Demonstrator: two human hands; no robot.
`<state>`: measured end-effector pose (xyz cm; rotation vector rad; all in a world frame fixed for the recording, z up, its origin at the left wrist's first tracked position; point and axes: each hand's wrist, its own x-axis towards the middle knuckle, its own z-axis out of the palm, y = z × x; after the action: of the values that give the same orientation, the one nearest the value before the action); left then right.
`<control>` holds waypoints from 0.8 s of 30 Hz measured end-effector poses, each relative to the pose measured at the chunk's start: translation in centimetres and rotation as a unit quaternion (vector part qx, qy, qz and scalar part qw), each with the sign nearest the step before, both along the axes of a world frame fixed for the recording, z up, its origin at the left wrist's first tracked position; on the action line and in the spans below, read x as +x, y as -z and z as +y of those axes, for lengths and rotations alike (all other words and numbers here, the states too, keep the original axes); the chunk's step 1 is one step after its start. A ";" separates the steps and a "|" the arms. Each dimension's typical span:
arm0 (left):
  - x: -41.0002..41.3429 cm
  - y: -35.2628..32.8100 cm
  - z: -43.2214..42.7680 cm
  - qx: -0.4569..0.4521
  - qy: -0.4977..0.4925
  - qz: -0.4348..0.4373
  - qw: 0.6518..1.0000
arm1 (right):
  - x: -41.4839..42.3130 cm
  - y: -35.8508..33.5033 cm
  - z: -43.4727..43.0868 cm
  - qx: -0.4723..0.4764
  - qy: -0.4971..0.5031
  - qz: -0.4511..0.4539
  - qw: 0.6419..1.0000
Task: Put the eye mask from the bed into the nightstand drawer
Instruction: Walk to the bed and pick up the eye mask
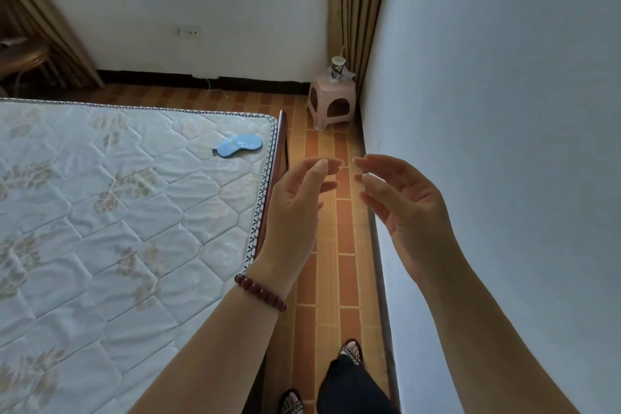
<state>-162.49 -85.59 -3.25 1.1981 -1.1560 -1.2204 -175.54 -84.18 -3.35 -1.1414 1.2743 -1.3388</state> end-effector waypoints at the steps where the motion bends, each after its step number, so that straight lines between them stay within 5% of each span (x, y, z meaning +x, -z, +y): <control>1: 0.0 0.0 -0.8 0.000 -0.002 0.000 1.000 | 0.0 0.1 -0.8 0.002 -0.002 -0.003 1.000; 24: -6.6 0.1 -34.9 -0.046 -0.046 0.002 0.998 | -7.0 0.2 -36.3 -0.003 -0.064 -0.041 0.997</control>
<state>-169.14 -120.54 -3.32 1.1662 -1.1283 -1.0887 -182.50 -120.50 -3.52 -1.1414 1.1198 -1.2815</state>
